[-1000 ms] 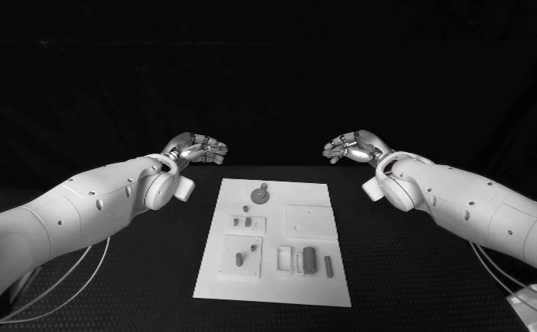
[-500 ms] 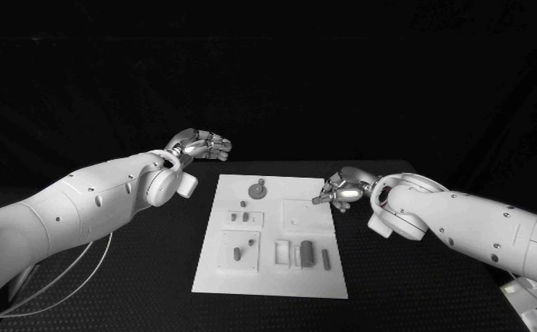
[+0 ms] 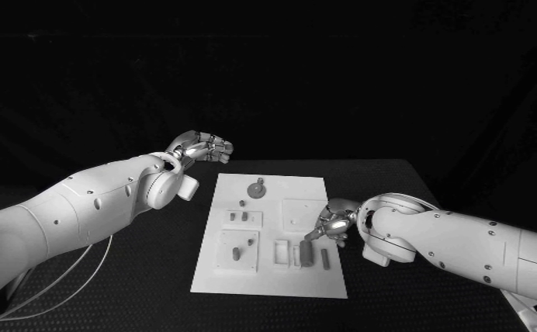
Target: Assemble the parts on the task board
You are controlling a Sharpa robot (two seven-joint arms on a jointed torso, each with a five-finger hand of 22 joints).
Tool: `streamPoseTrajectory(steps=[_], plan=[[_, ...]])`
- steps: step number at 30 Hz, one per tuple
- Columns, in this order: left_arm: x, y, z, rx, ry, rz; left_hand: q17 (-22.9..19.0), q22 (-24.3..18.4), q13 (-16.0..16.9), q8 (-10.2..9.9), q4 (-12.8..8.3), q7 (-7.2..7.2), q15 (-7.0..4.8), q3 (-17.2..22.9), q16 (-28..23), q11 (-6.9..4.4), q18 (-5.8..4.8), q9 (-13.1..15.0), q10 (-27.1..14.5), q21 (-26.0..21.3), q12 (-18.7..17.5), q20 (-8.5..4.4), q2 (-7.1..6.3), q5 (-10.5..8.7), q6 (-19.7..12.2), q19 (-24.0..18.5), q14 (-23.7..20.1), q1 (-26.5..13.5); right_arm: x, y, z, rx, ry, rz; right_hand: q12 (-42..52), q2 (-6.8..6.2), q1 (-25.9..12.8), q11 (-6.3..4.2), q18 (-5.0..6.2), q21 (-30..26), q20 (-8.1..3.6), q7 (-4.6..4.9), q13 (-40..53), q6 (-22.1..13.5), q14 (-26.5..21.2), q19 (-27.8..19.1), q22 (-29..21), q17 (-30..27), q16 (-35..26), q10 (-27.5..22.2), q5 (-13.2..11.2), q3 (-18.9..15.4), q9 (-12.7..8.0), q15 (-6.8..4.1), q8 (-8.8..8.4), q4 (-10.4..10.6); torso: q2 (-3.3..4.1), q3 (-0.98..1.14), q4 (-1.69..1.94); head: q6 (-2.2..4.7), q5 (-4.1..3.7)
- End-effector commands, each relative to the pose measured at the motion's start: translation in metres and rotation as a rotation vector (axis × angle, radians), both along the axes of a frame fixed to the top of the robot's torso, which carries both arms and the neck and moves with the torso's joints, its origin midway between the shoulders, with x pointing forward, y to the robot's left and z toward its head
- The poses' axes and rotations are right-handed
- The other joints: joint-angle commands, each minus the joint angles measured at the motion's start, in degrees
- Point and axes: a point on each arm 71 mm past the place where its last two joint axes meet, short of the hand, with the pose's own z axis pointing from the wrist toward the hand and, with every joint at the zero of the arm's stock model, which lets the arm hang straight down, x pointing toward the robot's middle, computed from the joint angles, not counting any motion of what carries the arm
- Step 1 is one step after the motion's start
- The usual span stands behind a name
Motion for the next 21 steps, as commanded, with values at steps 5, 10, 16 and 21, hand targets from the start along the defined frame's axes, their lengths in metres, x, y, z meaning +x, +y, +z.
streamPoseTrajectory(steps=[5, 10, 16, 21], plan=[[-0.001, -0.004, 0.001, -0.014, 0.001, -0.016, 0.07, -0.08, -0.08, 0.21, 0.14, 0.3, 0.5, 0.04, -0.42, 0.38, 0.41, -0.07, -0.2, 0.07, -0.09, 0.52, 0.01, -0.36, -0.27, -0.04, 0.01, -0.63, -0.006, 0.002, -0.016, -0.091, 0.089, 0.018, 2.03, 3.68, -3.35, -0.5, 1.18, 1.72, -0.36, 0.08, 0.91, 1.06, 2.69, 2.11, 1.85, 1.99, 2.9, 0.95, -0.34, -0.32, 0.08, -0.62, 0.31, 2.97, 0.33, -0.09, 0.1, 0.16, 0.03], [-0.001, -0.004, 0.001, -0.016, 0.002, -0.02, 0.1, -0.2, -0.23, 0.24, 0.2, 0.53, 0.66, -0.01, -0.64, 0.53, 0.58, -0.1, -0.2, 0.07, -0.08, 0.67, -0.01, -0.35, -0.25, -0.02, -0.05, -0.78, -0.01, 0.007, -0.023, -0.094, 0.108, 0.029, 5.85, 4.69, -5.35, -1.19, 1.18, 6.72, -2.99, -0.1, 3.68, 1.67, 3.43, 2.21, 1.57, 2.26, 6.96, 1.0, -0.14, -1.49, -0.04, -0.97, -0.58, 1.84, 0.45, -0.1, 0.06, 0.1, 0.16], [-0.002, -0.006, 0.001, -0.019, 0.004, -0.028, 0.13, -0.27, -0.32, 0.25, 0.24, 0.6, 0.76, -0.04, -0.76, 0.62, 0.69, -0.12, -0.2, 0.08, -0.08, 0.77, 0.0, -0.34, -0.27, -0.01, -0.07, -0.86, -0.011, 0.011, -0.031, -0.105, 0.126, 0.036, 6.15, 4.92, -6.97, -1.19, 1.18, 8.33, -3.06, -0.1, 3.87, 1.99, 2.8, 1.22, 1.46, 1.26, 7.81, 0.69, -0.13, -1.2, 0.01, -0.96, -1.12, 1.77, 0.56, -0.14, 0.08, -0.05, 0.19], [-0.003, -0.007, 0.001, -0.02, 0.006, -0.031, 0.16, -0.33, -0.39, 0.25, 0.29, 0.63, 0.83, -0.06, -0.85, 0.67, 0.77, -0.14, -0.21, 0.07, -0.08, 0.84, 0.02, -0.35, -0.28, -0.01, -0.08, -0.95, -0.012, 0.016, -0.034, -0.088, 0.118, 0.027, 6.23, 4.87, -7.89, -1.2, 1.18, 8.88, -3.08, -0.11, 3.89, 2.14, 2.68, 0.9, 1.41, 0.9, 8.25, 0.63, -0.13, -1.02, 0.07, -0.96, -1.33, 1.94, 0.66, -0.12, 0.1, -0.16, 0.33]])
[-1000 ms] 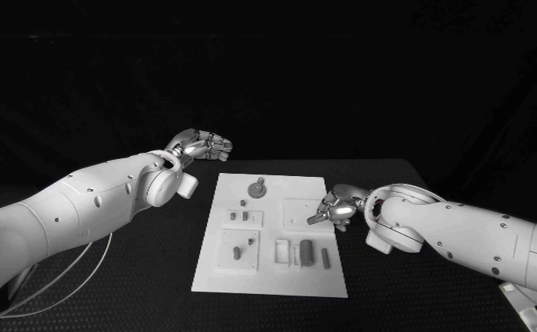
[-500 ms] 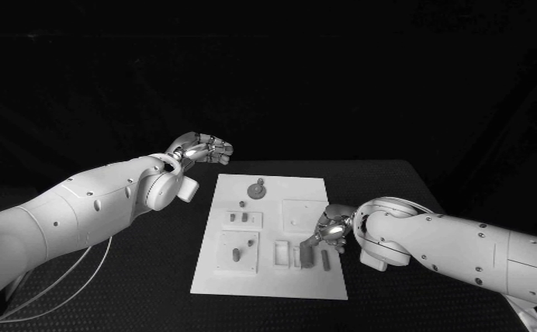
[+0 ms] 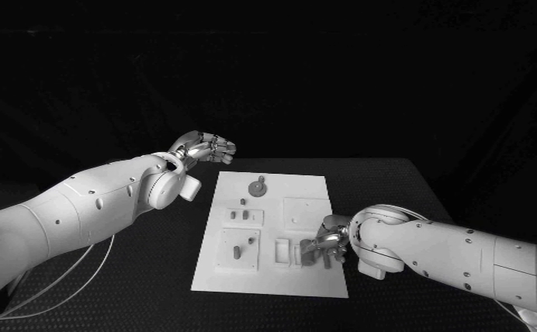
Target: Assemble the parts on the task board
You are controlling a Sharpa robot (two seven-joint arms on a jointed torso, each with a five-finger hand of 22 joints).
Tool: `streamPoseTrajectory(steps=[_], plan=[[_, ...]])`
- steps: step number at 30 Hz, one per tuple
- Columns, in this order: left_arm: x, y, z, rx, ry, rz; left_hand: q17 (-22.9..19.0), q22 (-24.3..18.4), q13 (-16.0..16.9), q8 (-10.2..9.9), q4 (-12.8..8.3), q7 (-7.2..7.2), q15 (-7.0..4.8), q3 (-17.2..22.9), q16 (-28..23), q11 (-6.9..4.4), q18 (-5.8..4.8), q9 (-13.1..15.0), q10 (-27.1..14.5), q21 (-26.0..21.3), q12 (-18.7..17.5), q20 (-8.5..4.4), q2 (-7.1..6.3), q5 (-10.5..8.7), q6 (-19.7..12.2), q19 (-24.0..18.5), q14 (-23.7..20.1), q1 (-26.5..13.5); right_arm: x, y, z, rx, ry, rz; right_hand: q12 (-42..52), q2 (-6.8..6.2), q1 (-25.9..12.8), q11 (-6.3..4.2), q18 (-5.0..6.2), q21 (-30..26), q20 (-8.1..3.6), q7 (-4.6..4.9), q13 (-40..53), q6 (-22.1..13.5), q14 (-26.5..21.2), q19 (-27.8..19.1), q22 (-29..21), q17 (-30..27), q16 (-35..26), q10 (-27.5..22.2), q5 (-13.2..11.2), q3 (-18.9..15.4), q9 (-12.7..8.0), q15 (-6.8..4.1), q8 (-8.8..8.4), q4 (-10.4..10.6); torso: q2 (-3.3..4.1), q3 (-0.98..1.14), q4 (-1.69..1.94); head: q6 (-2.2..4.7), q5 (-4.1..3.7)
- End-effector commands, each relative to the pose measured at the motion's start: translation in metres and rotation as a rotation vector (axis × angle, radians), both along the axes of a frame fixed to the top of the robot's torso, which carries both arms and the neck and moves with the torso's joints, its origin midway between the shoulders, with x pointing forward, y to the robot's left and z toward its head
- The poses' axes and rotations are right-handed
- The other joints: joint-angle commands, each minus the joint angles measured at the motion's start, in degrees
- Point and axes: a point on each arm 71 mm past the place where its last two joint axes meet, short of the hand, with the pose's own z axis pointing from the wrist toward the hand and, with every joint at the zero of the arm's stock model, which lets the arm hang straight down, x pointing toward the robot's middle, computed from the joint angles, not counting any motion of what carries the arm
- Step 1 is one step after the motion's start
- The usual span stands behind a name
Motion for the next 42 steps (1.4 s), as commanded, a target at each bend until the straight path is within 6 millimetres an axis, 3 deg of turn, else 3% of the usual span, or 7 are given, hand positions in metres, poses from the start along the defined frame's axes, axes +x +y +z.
streamPoseTrajectory(steps=[1, 18, 23, 31, 42], plan=[[-0.001, -0.002, 0.001, -0.014, 0.003, -0.017, 0.1, -0.11, -0.07, 0.26, 0.3, 0.43, 0.43, -0.07, -0.24, 0.47, 0.78, -0.1, 0.0, 0.07, -0.09, 0.44, 0.03, -0.35, -0.08, -0.02, -0.09, -0.52, -0.001, 0.005, -0.001, 0.003, 0.007, 0.012, 0.26, -0.08, -0.86, -0.29, 0.34, 0.39, -0.07, 0.52, 0.09, 1.19, -0.4, -0.5, 1.4, -0.24, 0.46, -0.51, -0.13, 0.32, -0.08, 0.0, -0.23, 0.23, 0.13, 0.01, 0.0, -0.12, 0.21], [-0.002, -0.004, 0.001, -0.017, 0.008, -0.028, 0.18, -0.3, -0.29, 0.25, 0.42, 0.59, 0.59, -0.13, -0.52, 0.6, 1.01, -0.16, 0.01, 0.05, -0.07, 0.63, 0.03, -0.35, -0.16, -0.08, -0.13, -0.79, 0.002, 0.007, -0.019, -0.04, 0.031, 0.022, 0.39, 0.54, -1.61, -0.3, 0.34, 1.21, -0.16, 0.5, 0.1, 1.36, -0.76, -0.97, 1.37, -1.04, 1.16, -0.58, -0.13, 0.98, 0.08, 0.0, -0.57, 0.0, 0.36, -0.06, 0.0, -0.44, 0.31], [-0.003, -0.004, 0.001, -0.018, 0.012, -0.031, 0.2, -0.33, -0.32, 0.25, 0.44, 0.63, 0.61, -0.14, -0.56, 0.62, 1.03, -0.17, 0.01, 0.05, -0.07, 0.66, 0.03, -0.35, -0.18, -0.09, -0.14, -0.82, 0.002, 0.007, -0.021, -0.049, 0.031, 0.026, 0.53, 1.5, -1.5, -0.33, 0.34, 1.8, -0.13, 0.47, 0.13, 1.61, -0.98, -1.24, 1.32, -1.58, 1.72, -0.62, -0.15, 1.19, 0.3, -0.02, -0.69, -1.54, 0.38, -0.07, 0.04, -0.59, 0.31], [-0.003, -0.004, 0.001, -0.017, 0.014, -0.031, 0.2, -0.33, -0.32, 0.25, 0.44, 0.63, 0.61, -0.14, -0.56, 0.62, 1.03, -0.17, 0.01, 0.05, -0.07, 0.66, 0.03, -0.35, -0.18, -0.09, -0.14, -0.82, 0.001, 0.006, -0.019, -0.046, 0.019, 0.024, 0.83, 4.23, -2.08, -0.4, 0.34, 2.8, 0.04, 0.39, 0.08, 2.25, -1.07, -1.5, 1.18, -2.79, 3.19, -0.49, -0.13, 1.64, 0.86, -0.05, -1.03, -6.66, 0.4, -0.08, -0.01, -0.7, 0.36], [-0.003, -0.002, 0.0, -0.012, 0.014, -0.027, 0.2, -0.33, -0.32, 0.25, 0.44, 0.63, 0.61, -0.14, -0.56, 0.62, 1.03, -0.17, 0.01, 0.05, -0.07, 0.66, 0.03, -0.35, -0.18, -0.09, -0.14, -0.82, -0.006, -0.003, -0.013, -0.048, 0.002, 0.018, 2.35, 5.68, -3.02, -0.63, 0.34, 3.42, -0.09, 0.14, 1.18, 3.12, 0.01, -0.95, 1.12, -2.72, 4.49, 1.23, -0.1, 2.24, 1.29, -0.26, -1.13, -9.83, 0.48, -0.1, -0.04, -0.58, 0.31]])
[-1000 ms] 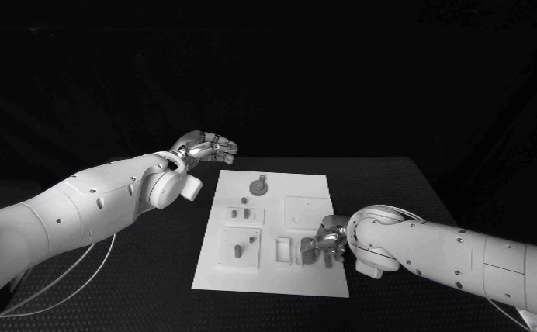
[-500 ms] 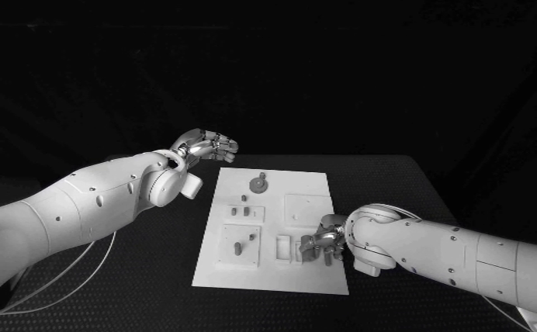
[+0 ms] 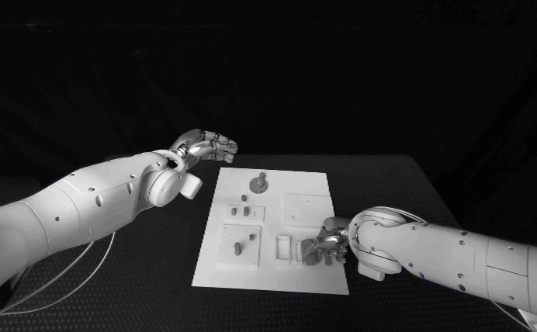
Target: Assemble the parts on the task board
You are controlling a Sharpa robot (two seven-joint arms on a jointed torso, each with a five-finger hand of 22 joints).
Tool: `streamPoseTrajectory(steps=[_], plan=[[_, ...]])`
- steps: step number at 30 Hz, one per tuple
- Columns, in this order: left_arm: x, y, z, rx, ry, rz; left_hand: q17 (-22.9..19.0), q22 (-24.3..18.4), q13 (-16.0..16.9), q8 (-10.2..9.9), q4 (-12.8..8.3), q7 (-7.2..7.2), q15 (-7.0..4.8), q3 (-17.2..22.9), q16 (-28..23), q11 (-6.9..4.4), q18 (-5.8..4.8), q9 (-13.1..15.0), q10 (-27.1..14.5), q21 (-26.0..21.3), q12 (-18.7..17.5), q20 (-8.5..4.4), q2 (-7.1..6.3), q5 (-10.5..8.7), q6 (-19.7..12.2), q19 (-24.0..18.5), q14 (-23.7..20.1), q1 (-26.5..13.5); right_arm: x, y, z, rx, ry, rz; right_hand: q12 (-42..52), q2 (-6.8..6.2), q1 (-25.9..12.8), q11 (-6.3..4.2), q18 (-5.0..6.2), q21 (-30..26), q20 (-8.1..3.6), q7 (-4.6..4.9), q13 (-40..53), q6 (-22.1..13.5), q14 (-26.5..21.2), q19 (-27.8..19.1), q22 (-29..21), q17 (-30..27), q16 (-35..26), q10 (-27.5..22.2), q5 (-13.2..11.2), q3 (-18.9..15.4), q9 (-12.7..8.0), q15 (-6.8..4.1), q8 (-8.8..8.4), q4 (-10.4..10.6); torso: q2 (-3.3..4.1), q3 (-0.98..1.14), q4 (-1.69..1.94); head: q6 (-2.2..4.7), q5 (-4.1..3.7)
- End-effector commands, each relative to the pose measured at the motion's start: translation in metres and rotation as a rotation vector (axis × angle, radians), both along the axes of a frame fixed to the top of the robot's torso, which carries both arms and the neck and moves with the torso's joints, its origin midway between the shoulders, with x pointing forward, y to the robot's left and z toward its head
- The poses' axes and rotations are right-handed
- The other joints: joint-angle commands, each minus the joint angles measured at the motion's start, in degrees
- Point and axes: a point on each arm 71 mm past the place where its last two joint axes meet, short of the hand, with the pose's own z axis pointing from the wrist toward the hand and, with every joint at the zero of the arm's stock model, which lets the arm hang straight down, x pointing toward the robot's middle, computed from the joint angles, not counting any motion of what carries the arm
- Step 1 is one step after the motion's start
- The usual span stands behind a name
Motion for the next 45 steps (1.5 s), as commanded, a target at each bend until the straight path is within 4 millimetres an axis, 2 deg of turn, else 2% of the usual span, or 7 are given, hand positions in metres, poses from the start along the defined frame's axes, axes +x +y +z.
streamPoseTrajectory(steps=[1, 9, 14, 20, 30, 35, 45], plan=[[0.0, -0.001, 0.001, -0.008, 0.001, -0.012, 0.07, -0.08, -0.07, 0.25, 0.28, 0.42, 0.4, 0.02, -0.33, 0.21, 1.03, -0.07, 0.01, 0.05, -0.07, 0.45, 0.02, -0.35, 0.02, 0.12, 0.08, -0.38, -0.003, -0.003, 0.003, -0.018, -0.014, 0.012, 0.67, 0.71, -0.11, -0.01, 0.34, 0.41, -0.18, 0.0, 0.32, 0.58, 0.98, 0.45, 1.16, 0.49, 0.57, 0.75, -0.08, 0.01, 0.17, -0.22, 0.21, -0.75, 0.02, -0.03, -0.02, 0.03, -0.04], [0.0, -0.001, 0.001, -0.005, 0.001, -0.012, 0.12, -0.16, -0.17, 0.38, 0.31, 0.22, 0.54, 0.04, -0.46, 0.22, 1.14, -0.04, 0.03, 0.05, -0.05, 0.57, 0.01, -0.28, 0.21, 0.08, 0.09, -0.43, 0.002, 0.0, 0.022, 0.016, -0.05, 0.005, 2.04, 1.35, -1.02, -0.25, 0.34, 0.92, -0.48, -0.25, 1.43, 1.29, 2.39, 1.23, 1.12, 1.51, 1.46, 2.32, -0.08, 0.22, 0.4, -0.44, 0.29, -1.21, 0.08, -0.03, 0.04, 0.41, -0.03], [0.0, 0.0, 0.001, -0.004, 0.001, -0.013, 0.15, -0.2, -0.22, 0.38, 0.3, 0.29, 0.57, 0.05, -0.51, 0.22, 1.21, -0.06, 0.05, 0.06, -0.04, 0.61, -0.02, -0.26, 0.19, 0.06, 0.11, -0.44, 0.003, 0.008, 0.03, 0.05, -0.046, 0.006, 2.3, 0.98, -1.43, -0.34, 0.34, 1.05, -0.62, -0.33, 1.63, 1.49, 2.64, 1.43, 1.11, 1.54, 1.65, 2.69, -0.09, 0.25, 0.47, -0.53, 0.28, -1.38, 0.11, -0.03, 0.07, 0.28, -0.02], [0.0, -0.003, 0.001, -0.003, -0.001, -0.016, 0.24, -0.3, -0.38, 0.61, 0.33, -0.12, 0.64, 0.11, -0.67, 0.22, 1.34, -0.01, 0.09, 0.07, -0.03, 0.72, 0.04, -0.2, 0.54, 0.02, 0.14, -0.45, 0.004, 0.022, 0.027, 0.059, 0.001, 0.039, 2.14, -0.05, -2.04, -0.35, 0.34, 1.07, -0.75, -0.34, 1.47, 1.48, 2.45, 1.44, 1.07, 1.13, 1.74, 2.62, -0.06, 0.41, 0.51, -0.56, 0.08, -1.48, 0.11, -0.09, 0.15, 0.13, 0.02], [0.0, -0.005, 0.0, -0.004, 0.003, -0.028, 0.31, -0.37, -0.49, 0.58, 0.35, 0.18, 0.68, 0.14, -0.8, 0.21, 1.43, -0.07, 0.12, 0.09, -0.01, 0.79, 0.05, -0.12, 0.49, 0.0, 0.15, -0.48, 0.01, 0.048, 0.022, 0.073, 0.021, 0.075, 1.87, 0.36, -2.68, -0.29, 0.34, 1.03, -0.76, -0.28, 1.27, 1.4, 1.9, 1.25, 1.07, 0.48, 1.76, 2.33, -0.03, 0.92, 0.54, -0.5, -0.17, -1.0, 0.18, -0.03, 0.12, -0.06, 0.19], [-0.001, -0.008, 0.001, -0.006, 0.003, -0.033, 0.34, -0.4, -0.53, 0.56, 0.38, 0.26, 0.7, 0.13, -0.85, 0.22, 1.45, -0.09, 0.13, 0.09, -0.01, 0.81, 0.06, -0.11, 0.44, -0.02, 0.15, -0.54, 0.013, 0.049, 0.019, 0.062, 0.036, 0.081, 1.75, 0.43, -2.78, -0.27, 0.34, 1.04, -0.75, -0.25, 1.16, 1.36, 1.79, 1.22, 1.08, 0.36, 1.76, 2.2, -0.05, 0.96, 0.55, -0.49, -0.22, -0.98, 0.18, -0.07, 0.26, -0.13, 0.31], [-0.001, -0.007, 0.001, -0.006, 0.004, -0.034, 0.39, -0.45, -0.6, 0.55, 0.45, 0.32, 0.73, 0.05, -0.93, 0.21, 1.49, -0.13, 0.18, 0.09, 0.02, 0.86, 0.05, -0.14, 0.42, -0.04, 0.16, -0.7, 0.015, 0.054, 0.014, 0.069, 0.053, 0.078, 1.52, 0.62, -2.93, -0.22, 0.34, 1.04, -0.72, -0.21, 0.96, 1.29, 1.49, 1.09, 1.1, 0.03, 1.76, 1.93, -0.07, 1.06, 0.57, -0.45, -0.32, -1.03, 0.32, 0.0, 0.07, -0.61, 0.6]])
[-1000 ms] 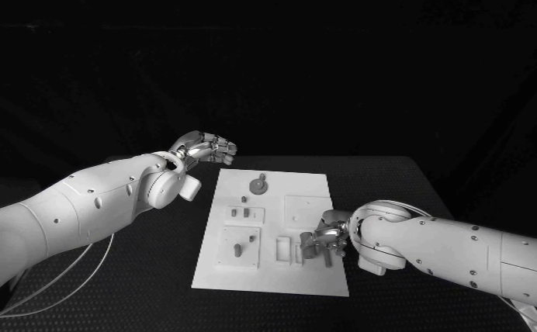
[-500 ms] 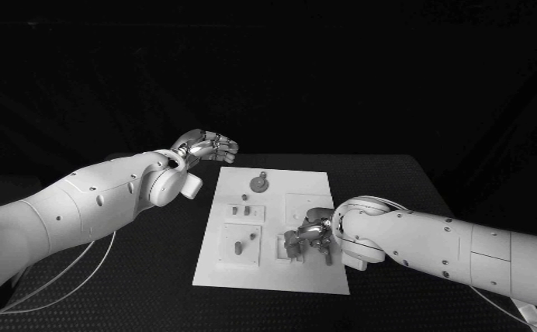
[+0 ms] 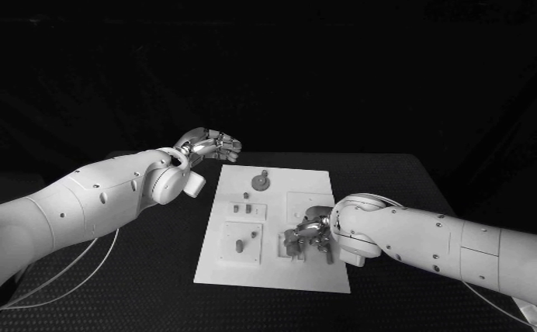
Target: Assemble the parts on the task board
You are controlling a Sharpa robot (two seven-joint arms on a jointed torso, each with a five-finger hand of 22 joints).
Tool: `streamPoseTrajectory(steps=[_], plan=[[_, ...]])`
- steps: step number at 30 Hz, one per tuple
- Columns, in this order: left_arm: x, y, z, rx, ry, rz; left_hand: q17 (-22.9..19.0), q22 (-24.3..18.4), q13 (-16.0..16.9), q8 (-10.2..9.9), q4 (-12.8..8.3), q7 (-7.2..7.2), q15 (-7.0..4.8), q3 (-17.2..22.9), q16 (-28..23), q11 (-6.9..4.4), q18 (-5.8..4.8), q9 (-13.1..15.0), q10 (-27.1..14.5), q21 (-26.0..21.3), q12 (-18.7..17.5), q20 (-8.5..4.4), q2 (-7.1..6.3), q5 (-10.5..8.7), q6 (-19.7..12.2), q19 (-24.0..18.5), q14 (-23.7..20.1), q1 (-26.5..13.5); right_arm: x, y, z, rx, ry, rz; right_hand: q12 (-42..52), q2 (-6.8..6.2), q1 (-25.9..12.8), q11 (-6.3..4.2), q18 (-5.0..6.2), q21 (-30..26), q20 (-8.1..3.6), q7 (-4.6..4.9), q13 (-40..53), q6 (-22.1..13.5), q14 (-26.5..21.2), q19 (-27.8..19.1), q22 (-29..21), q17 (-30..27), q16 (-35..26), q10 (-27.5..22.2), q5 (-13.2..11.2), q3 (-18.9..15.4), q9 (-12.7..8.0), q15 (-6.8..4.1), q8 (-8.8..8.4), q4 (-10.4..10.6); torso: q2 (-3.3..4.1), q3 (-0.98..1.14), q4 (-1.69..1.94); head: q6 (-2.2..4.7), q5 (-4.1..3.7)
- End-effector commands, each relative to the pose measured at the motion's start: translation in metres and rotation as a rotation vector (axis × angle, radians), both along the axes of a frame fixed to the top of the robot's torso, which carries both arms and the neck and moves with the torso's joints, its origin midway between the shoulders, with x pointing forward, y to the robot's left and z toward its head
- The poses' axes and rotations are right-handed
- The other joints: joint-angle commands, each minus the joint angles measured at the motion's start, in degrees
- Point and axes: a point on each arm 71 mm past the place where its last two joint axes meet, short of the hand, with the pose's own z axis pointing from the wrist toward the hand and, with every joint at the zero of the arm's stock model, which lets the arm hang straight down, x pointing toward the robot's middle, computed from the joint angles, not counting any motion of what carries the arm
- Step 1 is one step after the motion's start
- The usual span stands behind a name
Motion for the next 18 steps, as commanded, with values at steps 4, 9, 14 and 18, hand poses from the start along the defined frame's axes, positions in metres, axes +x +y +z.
streamPoseTrajectory(steps=[4, 9, 14, 18], plan=[[-0.0006, -0.0039, 0.0011, -0.007, -0.002, -0.021, 0.11, -0.07, -0.08, 0.17, 0.3, 0.33, 0.53, -0.11, -0.26, 0.21, 0.61, -0.08, 0.18, 0.1, 0.02, 0.45, 0.05, -0.14, 0.0, -0.04, -0.05, -0.72, -0.004, 0.0081, -0.0057, 0.014, 0.041, 0.033, -0.47, 0.02, -0.72, 0.28, 0.42, 0.34, 0.03, 0.21, -0.16, -0.03, -0.67, -0.14, 1.12, -0.24, 0.21, -0.51, -0.06, 0.39, 0.01, -0.04, -0.44, 0.08, 0.06, 0.07, -0.01, -0.37, 0.1], [-0.0007, -0.0032, 0.0013, -0.006, -0.002, -0.02, 0.12, -0.09, -0.11, 0.17, 0.3, 0.34, 0.53, -0.13, -0.28, 0.21, 0.62, -0.09, 0.19, 0.1, 0.02, 0.46, 0.04, -0.14, -0.01, -0.05, -0.05, -0.74, -0.0051, 0.0099, -0.0076, 0.016, 0.045, 0.036, -0.56, 0.0, -0.87, 0.3, 0.42, 0.34, 0.05, 0.23, -0.24, -0.07, -0.79, -0.19, 1.12, -0.35, 0.21, -0.62, -0.06, 0.4, 0.02, -0.02, -0.49, 0.13, 0.07, 0.08, -0.02, -0.62, 0.33], [-0.0007, -0.003, 0.0013, -0.006, -0.001, -0.019, 0.14, -0.1, -0.14, 0.16, 0.31, 0.35, 0.54, -0.14, -0.3, 0.21, 0.64, -0.11, 0.19, 0.1, 0.02, 0.46, 0.03, -0.14, -0.03, -0.05, -0.04, -0.77, -0.0049, 0.0105, -0.0077, 0.017, 0.041, 0.031, -0.64, -0.04, -0.93, 0.31, 0.42, 0.34, 0.07, 0.24, -0.3, -0.08, -0.91, -0.23, 1.12, -0.49, 0.21, -0.71, -0.05, 0.43, 0.03, 0.0, -0.52, 0.13, 0.09, 0.09, -0.07, -0.95, 0.54], [-0.0007, -0.0039, 0.0013, -0.006, -0.001, -0.02, 0.16, -0.12, -0.16, 0.14, 0.31, 0.36, 0.54, -0.16, -0.33, 0.21, 0.65, -0.12, 0.19, 0.1, 0.02, 0.47, 0.01, -0.14, -0.06, -0.06, -0.04, -0.8, -0.0009, 0.0079, -0.0085, 0.01, 0.017, 0.008, -1.61, -0.74, -1.65, 0.45, 0.42, 0.23, 0.19, 0.38, -1.13, -0.4, -1.86, -0.57, 1.1, -1.51, 0.05, -1.79, -0.04, 0.47, 0.02, 0.12, -0.82, 0.53, 0.07, 0.08, -0.12, -0.93, 0.51]])
